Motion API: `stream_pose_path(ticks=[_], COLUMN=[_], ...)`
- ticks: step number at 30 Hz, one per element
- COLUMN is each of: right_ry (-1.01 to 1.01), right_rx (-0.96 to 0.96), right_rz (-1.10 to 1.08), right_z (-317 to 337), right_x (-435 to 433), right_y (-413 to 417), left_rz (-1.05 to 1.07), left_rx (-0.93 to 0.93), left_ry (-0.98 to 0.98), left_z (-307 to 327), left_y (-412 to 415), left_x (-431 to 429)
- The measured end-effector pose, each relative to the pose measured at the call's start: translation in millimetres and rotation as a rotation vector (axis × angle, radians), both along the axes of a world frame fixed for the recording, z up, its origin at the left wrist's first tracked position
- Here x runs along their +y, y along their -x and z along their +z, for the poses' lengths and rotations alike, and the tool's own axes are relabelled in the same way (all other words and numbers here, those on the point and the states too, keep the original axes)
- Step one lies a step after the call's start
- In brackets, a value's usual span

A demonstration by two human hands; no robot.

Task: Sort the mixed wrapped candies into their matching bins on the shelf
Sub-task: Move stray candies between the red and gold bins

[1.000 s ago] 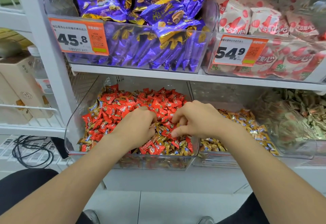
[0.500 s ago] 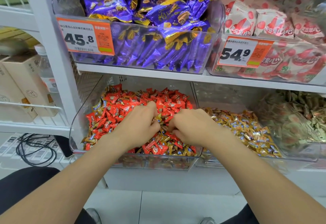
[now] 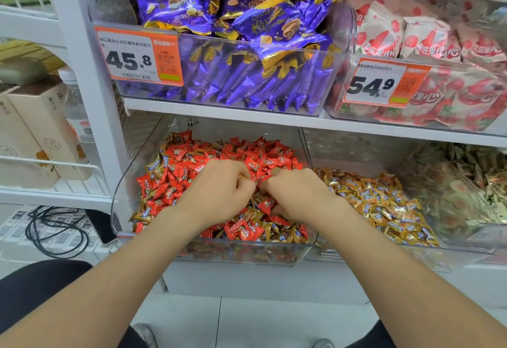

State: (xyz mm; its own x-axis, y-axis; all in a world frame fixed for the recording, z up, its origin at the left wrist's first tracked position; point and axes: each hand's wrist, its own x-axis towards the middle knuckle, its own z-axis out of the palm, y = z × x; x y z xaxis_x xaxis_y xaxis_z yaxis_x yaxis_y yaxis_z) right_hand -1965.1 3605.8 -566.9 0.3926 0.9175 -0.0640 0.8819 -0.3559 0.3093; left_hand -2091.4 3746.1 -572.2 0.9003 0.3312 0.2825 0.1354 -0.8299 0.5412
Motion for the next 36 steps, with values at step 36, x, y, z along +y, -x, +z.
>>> stream_pose_path(ticks=[36], right_ry=[-0.083], right_rx=[0.235], right_rz=[0.068], right_z=[23], right_x=[-30], right_y=[7], left_rz=[-0.121], left_rx=[0.461], left_ry=[-0.482], left_z=[2], left_y=[-4], left_x=[-3])
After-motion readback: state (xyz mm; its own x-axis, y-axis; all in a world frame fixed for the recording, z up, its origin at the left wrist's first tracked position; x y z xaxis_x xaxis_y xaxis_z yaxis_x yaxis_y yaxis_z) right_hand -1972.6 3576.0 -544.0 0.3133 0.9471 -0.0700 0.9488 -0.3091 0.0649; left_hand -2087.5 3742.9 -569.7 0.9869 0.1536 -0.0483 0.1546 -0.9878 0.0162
